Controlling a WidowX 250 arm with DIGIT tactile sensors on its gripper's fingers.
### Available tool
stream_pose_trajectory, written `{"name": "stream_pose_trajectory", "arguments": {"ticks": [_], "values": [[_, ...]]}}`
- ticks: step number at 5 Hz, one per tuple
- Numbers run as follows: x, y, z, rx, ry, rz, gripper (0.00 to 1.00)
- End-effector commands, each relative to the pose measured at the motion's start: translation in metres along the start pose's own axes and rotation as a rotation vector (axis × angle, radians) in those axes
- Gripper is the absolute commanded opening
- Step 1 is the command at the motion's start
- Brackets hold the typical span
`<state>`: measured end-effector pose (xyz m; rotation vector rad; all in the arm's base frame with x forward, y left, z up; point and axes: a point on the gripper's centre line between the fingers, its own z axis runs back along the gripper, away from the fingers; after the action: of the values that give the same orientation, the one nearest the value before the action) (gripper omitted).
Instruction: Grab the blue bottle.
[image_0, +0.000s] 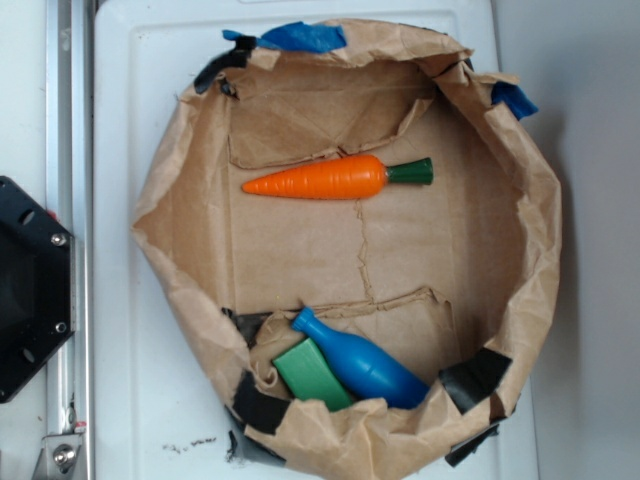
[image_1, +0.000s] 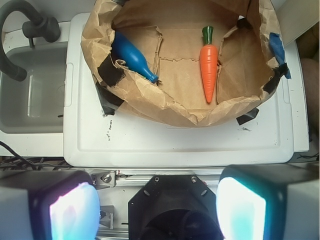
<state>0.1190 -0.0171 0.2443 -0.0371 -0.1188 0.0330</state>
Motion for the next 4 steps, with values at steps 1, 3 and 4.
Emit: {"name": "stream_pose_trajectory", "arguments": {"ticks": [1, 3, 4], "values": [[0.000, 0.000, 0.000, 0.000, 0.000, 0.000, 1.00], [0.070, -0.004, -0.012, 0.036, -0.102, 0.091, 1.00], [0.083, 0.002, -0.017, 0.052, -0.137, 0.074, 1.00]]}}
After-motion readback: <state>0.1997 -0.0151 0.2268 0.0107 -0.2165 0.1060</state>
